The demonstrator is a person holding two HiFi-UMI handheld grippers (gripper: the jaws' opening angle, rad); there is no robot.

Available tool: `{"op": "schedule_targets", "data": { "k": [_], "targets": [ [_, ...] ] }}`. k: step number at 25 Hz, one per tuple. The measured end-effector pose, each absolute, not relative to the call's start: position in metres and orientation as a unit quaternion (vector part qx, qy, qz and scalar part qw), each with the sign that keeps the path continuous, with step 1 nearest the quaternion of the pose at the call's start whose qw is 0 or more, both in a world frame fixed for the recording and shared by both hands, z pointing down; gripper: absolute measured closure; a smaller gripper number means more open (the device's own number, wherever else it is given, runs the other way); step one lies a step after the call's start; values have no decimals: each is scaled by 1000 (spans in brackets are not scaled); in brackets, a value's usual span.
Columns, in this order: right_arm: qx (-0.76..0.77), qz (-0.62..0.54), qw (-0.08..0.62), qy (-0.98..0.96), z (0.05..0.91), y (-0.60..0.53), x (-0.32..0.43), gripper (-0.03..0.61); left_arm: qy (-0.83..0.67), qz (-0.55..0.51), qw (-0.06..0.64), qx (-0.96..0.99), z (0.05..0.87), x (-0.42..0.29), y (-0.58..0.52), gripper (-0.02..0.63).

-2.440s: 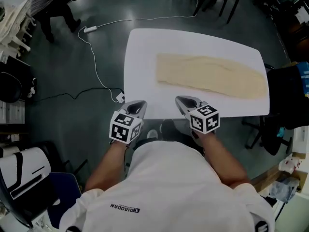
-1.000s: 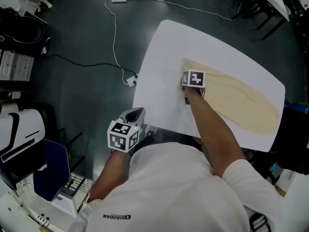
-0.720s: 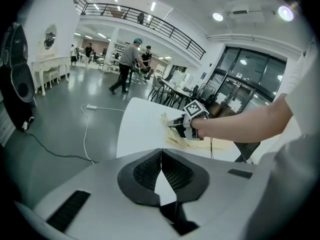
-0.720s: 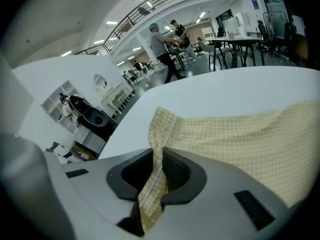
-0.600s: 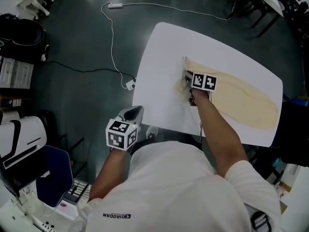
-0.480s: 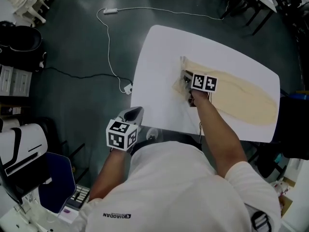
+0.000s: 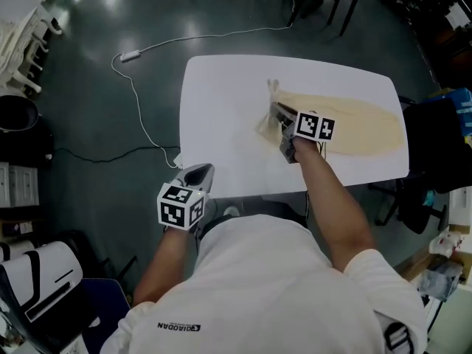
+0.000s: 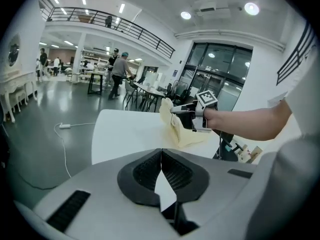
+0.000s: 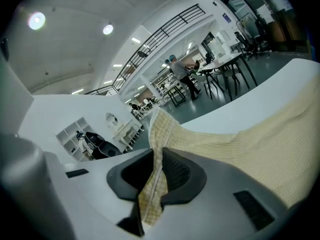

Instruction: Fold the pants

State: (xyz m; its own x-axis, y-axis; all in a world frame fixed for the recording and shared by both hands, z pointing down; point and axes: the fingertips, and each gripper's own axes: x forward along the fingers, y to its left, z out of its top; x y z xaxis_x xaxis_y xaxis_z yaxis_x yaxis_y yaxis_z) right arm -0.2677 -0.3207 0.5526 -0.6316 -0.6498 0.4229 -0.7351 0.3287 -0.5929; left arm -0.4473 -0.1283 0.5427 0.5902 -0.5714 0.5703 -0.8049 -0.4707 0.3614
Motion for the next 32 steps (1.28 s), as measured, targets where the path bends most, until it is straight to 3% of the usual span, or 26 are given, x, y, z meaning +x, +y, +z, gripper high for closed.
{"op": "schedule_targets", "data": {
  "k": [12, 32],
  "targets": [
    [433, 393, -10, -812, 508, -308, -172, 505, -386, 195, 247, 867, 508, -373, -150, 586],
    [297, 441, -70, -844, 471, -305, -38, 505, -446, 197, 247, 838, 498, -165, -185, 586]
  ]
}}
